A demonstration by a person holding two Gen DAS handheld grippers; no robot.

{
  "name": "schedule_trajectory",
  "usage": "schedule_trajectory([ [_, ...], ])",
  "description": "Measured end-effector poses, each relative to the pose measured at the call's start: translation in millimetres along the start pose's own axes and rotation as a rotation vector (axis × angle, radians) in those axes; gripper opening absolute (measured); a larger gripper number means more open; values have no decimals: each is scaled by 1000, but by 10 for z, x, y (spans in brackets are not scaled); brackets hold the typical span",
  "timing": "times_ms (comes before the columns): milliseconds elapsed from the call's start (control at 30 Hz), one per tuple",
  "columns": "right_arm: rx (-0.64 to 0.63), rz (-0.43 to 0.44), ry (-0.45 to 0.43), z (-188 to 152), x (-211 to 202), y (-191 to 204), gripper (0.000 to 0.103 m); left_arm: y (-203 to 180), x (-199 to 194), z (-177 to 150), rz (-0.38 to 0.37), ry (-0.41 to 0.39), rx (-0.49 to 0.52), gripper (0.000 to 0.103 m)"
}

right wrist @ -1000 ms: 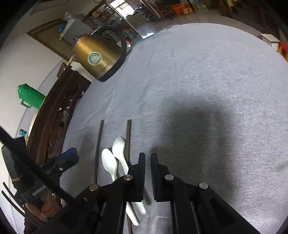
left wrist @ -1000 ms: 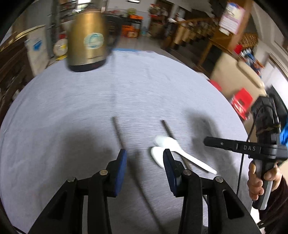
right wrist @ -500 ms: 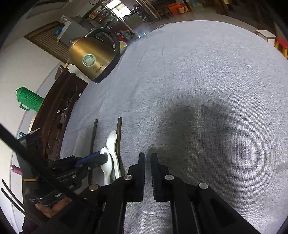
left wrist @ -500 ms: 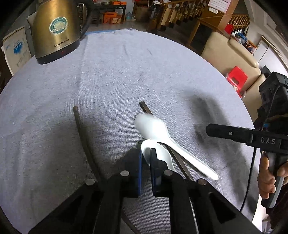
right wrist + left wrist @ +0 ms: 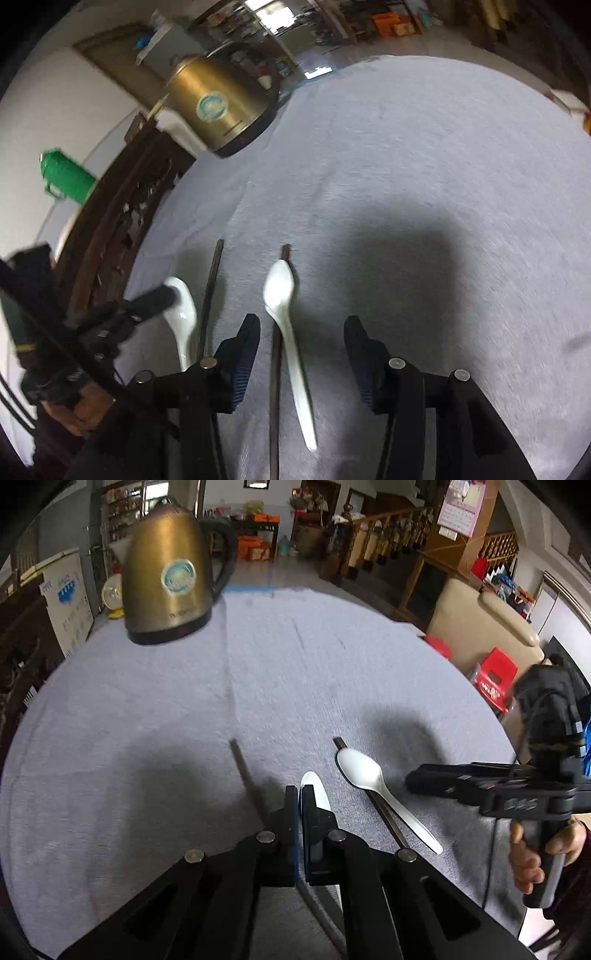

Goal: Organize utensils
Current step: 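Close the right tool on the other white spoon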

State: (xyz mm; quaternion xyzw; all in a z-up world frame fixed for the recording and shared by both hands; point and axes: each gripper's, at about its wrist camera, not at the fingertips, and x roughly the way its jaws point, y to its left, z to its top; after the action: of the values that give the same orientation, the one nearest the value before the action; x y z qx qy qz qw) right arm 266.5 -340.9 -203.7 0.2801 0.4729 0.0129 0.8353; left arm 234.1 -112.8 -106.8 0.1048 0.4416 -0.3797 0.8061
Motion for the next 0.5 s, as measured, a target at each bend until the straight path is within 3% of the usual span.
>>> schedule_trajectory([
  [300,-267,-196,86,202,444,485,56,196,-418,46,87,-86,-14,2],
  [500,-349,-311,113,256,588,625,55,262,-531,-36,107,-95,-40,2],
])
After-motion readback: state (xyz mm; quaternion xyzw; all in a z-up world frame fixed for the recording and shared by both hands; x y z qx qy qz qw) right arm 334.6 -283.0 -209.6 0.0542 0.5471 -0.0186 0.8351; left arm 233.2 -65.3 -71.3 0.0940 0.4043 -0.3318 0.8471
